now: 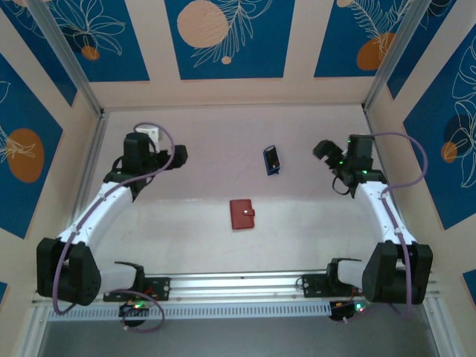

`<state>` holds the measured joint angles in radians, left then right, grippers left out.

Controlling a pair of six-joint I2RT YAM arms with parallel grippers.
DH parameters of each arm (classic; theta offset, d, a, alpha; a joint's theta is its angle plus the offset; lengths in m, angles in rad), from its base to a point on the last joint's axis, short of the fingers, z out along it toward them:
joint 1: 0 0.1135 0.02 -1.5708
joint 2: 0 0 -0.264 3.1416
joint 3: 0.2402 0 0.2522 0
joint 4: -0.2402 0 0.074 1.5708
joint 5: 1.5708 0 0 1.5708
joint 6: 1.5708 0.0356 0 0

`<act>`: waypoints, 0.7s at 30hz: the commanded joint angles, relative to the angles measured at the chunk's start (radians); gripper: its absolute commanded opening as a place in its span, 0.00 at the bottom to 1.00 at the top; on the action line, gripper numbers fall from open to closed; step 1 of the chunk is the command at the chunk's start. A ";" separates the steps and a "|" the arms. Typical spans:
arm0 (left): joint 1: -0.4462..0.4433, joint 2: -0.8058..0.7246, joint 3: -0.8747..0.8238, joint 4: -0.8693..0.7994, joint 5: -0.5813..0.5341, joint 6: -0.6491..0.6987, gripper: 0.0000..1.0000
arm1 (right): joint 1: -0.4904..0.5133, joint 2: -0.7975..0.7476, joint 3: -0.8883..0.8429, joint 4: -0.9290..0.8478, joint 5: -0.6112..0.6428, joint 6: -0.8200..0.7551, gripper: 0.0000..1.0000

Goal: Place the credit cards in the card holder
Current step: Open the button on the card holder.

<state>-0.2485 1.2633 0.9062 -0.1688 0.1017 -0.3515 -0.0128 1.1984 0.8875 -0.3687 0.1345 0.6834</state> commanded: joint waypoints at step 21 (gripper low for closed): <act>-0.448 0.409 -0.089 0.314 0.241 -0.440 0.17 | 0.806 0.321 0.145 -0.302 0.260 0.073 0.41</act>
<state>-0.6964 1.6501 0.8177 0.0696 0.3328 -0.7639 0.7727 1.4803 0.9901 -0.6441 0.3515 0.7418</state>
